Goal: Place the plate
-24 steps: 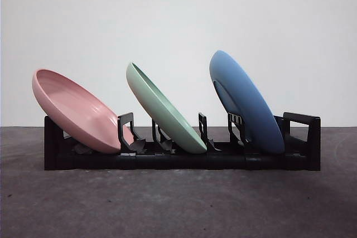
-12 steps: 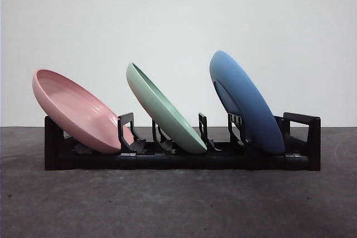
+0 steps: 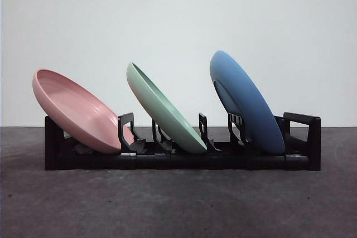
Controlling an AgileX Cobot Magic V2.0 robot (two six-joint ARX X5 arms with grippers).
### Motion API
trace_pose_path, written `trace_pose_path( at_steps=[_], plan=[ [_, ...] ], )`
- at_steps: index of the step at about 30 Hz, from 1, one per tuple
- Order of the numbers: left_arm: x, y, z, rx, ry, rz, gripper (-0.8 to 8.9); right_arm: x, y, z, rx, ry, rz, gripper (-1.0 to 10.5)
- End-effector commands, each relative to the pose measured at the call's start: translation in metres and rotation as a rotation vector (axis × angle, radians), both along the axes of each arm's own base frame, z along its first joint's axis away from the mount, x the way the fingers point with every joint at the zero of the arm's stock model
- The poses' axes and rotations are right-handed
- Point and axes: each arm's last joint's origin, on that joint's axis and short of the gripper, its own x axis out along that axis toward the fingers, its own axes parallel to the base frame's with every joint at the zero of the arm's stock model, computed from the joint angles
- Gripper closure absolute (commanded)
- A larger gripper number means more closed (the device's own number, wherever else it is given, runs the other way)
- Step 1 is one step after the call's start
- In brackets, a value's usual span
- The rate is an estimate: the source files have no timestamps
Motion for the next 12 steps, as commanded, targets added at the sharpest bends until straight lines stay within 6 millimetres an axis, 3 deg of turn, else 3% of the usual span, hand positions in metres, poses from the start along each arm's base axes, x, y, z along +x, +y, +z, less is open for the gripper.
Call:
trace_pose_path(
  at_steps=[1, 8, 12],
  plan=[
    [0.010, -0.001, 0.006, 0.021, 0.110, -0.055, 8.03, 0.005, 0.003, 0.008, -0.005, 0.063, 0.030, 9.3],
    [0.036, -0.002, 0.009, 0.052, 0.422, -0.093, 8.03, 0.020, 0.015, 0.006, -0.098, 0.291, 0.142, 9.3],
    [0.051, -0.002, 0.008, 0.079, 0.497, -0.120, 7.96, 0.030, 0.021, -0.004, -0.152, 0.399, 0.204, 9.3]
  ],
)
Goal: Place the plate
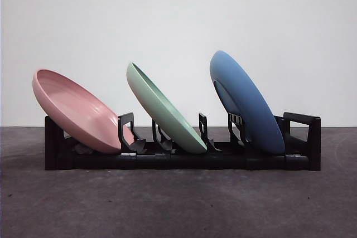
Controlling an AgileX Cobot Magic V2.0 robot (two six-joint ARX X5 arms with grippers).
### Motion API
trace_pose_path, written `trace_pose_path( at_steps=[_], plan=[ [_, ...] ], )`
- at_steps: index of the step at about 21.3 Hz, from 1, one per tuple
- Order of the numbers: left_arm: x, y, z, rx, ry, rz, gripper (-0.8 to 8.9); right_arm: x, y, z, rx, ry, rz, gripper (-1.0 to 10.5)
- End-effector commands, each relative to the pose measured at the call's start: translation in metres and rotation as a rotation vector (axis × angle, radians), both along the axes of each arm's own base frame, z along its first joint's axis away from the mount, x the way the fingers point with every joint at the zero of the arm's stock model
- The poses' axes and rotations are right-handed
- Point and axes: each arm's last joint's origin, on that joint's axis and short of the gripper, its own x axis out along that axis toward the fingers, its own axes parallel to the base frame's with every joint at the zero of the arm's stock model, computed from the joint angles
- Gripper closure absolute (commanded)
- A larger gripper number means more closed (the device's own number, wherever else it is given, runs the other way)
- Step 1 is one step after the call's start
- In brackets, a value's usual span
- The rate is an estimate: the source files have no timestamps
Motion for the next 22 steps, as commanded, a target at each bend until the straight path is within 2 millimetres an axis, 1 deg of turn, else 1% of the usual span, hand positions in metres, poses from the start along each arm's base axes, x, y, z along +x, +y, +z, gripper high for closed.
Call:
trace_pose_path(
  at_steps=[1, 3, 4, 8, 11, 14, 17, 19, 22],
  plan=[
    [0.005, 0.000, 0.006, 0.010, -0.017, -0.025, 7.38, 0.004, 0.003, 0.002, -0.023, -0.007, 0.044, 9.0],
    [0.005, 0.000, 0.005, 0.011, -0.015, -0.026, 5.11, 0.004, 0.005, 0.003, -0.023, -0.010, 0.056, 7.2],
    [0.005, 0.000, 0.005, 0.013, -0.017, -0.029, 4.55, 0.004, 0.006, 0.003, -0.023, -0.011, 0.060, 6.7],
    [0.005, 0.000, 0.006, 0.014, -0.018, -0.030, 4.57, 0.004, 0.012, 0.005, -0.002, 0.006, 0.068, 6.7],
    [0.005, 0.000, 0.005, 0.013, -0.016, -0.029, 4.57, 0.013, 0.023, 0.021, -0.001, 0.030, 0.106, 6.7],
    [0.005, 0.000, 0.005, 0.008, -0.014, -0.022, 4.69, 0.035, 0.039, 0.043, 0.003, 0.050, 0.142, 6.7],
    [0.005, 0.000, 0.006, 0.008, -0.016, -0.022, 4.69, 0.061, 0.062, 0.057, 0.018, 0.031, 0.184, 6.7],
    [0.006, 0.000, 0.006, 0.008, -0.025, -0.022, 4.69, 0.077, 0.078, 0.059, 0.034, 0.025, 0.202, 6.7],
    [0.007, 0.000, 0.007, 0.008, -0.042, -0.022, 4.69, 0.098, 0.103, 0.054, 0.044, 0.027, 0.232, 6.7]
  ],
)
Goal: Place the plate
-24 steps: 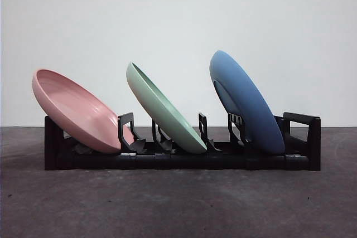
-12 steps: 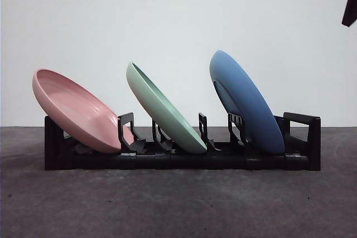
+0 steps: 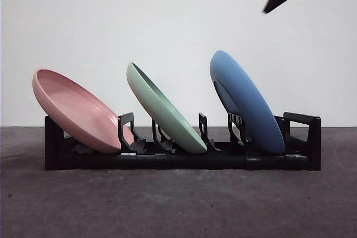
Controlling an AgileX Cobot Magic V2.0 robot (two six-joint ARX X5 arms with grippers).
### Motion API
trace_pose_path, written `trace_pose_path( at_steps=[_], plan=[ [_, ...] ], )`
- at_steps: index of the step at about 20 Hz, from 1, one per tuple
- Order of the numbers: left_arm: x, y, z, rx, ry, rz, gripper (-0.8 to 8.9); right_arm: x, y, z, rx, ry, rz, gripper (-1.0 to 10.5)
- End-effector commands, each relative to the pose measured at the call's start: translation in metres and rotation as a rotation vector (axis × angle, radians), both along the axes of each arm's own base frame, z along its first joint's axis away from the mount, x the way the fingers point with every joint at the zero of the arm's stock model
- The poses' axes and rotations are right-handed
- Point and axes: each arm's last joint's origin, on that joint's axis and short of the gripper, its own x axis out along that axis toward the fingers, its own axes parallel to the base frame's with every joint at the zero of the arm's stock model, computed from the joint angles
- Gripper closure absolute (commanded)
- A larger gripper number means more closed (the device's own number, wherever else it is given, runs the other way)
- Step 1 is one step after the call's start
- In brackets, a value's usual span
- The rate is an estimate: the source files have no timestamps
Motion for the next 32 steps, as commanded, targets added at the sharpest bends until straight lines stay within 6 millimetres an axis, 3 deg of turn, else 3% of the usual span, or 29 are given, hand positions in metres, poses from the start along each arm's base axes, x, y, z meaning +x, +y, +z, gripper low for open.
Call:
trace_pose_path(
  at_steps=[1, 6, 11, 14, 17, 18, 20, 24, 28, 32],
  plan=[
    [0.002, 0.000, 0.007, -0.003, -0.035, -0.005, 4.69, 0.014, 0.017, -0.004, 0.011, 0.000, 0.004, 6.7],
    [0.002, 0.000, 0.008, -0.003, -0.035, -0.005, 4.70, 0.041, 0.045, -0.031, -0.015, 0.005, 0.026, 6.7],
    [0.002, 0.000, 0.008, -0.003, -0.036, -0.005, 4.69, 0.061, 0.055, -0.057, -0.048, 0.040, 0.019, 7.0],
    [0.003, 0.000, 0.008, -0.003, -0.046, -0.005, 4.69, 0.067, 0.059, -0.069, -0.066, 0.070, 0.019, 7.9],
    [0.003, 0.000, 0.008, -0.003, -0.051, -0.005, 4.69, 0.067, 0.059, -0.070, -0.072, 0.074, 0.016, 9.4],
    [0.003, 0.000, 0.008, -0.003, -0.051, -0.005, 4.69, 0.067, 0.059, -0.069, -0.073, 0.076, 0.015, 9.4],
    [0.003, 0.000, 0.008, -0.003, -0.051, -0.005, 4.69, 0.066, 0.057, -0.064, -0.076, 0.082, 0.012, 9.4],
    [0.003, 0.000, 0.008, -0.003, -0.051, -0.005, 4.69, 0.055, 0.053, -0.026, -0.053, 0.056, 0.026, 9.4],
    [0.003, 0.000, 0.008, -0.003, -0.051, -0.005, 4.69, 0.033, 0.049, 0.022, -0.040, -0.013, 0.069, 9.4],
    [0.003, 0.000, 0.008, -0.003, -0.051, -0.005, 4.69, -0.001, 0.048, 0.048, -0.054, -0.050, 0.173, 9.4]
  ],
)
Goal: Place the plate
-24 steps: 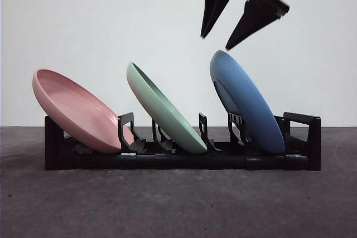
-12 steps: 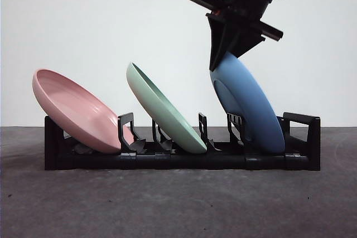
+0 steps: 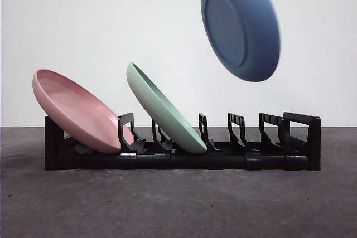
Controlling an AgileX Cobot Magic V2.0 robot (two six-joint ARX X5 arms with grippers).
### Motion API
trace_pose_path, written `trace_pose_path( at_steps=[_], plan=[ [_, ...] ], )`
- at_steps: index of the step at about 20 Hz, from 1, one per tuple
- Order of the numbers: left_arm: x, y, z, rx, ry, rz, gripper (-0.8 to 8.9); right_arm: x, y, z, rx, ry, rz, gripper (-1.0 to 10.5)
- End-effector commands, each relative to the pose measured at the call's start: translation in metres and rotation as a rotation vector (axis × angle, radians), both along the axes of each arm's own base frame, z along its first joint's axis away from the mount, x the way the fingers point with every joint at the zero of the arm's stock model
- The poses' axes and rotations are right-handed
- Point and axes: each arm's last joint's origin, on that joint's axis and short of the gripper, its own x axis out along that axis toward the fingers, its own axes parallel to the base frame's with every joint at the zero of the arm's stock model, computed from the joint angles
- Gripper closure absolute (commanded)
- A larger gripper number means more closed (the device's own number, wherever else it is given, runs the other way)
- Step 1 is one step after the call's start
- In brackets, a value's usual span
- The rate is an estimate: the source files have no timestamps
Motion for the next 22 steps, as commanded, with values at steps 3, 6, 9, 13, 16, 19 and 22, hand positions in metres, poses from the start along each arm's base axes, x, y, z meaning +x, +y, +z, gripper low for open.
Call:
trace_pose_path(
  at_steps=[3, 6, 9, 13, 16, 19, 22],
  plan=[
    [0.002, 0.000, 0.008, -0.003, -0.037, -0.005, 4.70, -0.044, 0.011, 0.020, -0.024, -0.091, 0.140, 9.4],
    [0.002, 0.000, 0.008, -0.003, -0.036, -0.005, 4.69, -0.086, 0.014, 0.020, -0.043, -0.206, 0.201, 9.4],
    [0.002, 0.000, 0.008, -0.003, -0.037, -0.005, 4.70, -0.126, 0.006, 0.001, -0.054, -0.278, 0.254, 9.4],
    [0.002, 0.000, 0.008, -0.002, -0.037, -0.005, 4.70, -0.167, -0.008, -0.039, -0.121, -0.388, 0.279, 9.4],
    [0.002, 0.000, 0.008, -0.002, -0.038, -0.005, 4.69, -0.191, -0.012, -0.076, -0.262, -0.454, 0.314, 9.4],
    [0.002, 0.000, 0.008, -0.003, -0.040, -0.005, 4.69, -0.213, -0.003, -0.114, -0.403, -0.490, 0.444, 9.4],
    [0.003, 0.000, 0.008, -0.003, -0.044, -0.004, 4.70, -0.226, 0.015, -0.142, -0.519, -0.478, 0.596, 9.4]
  ],
)
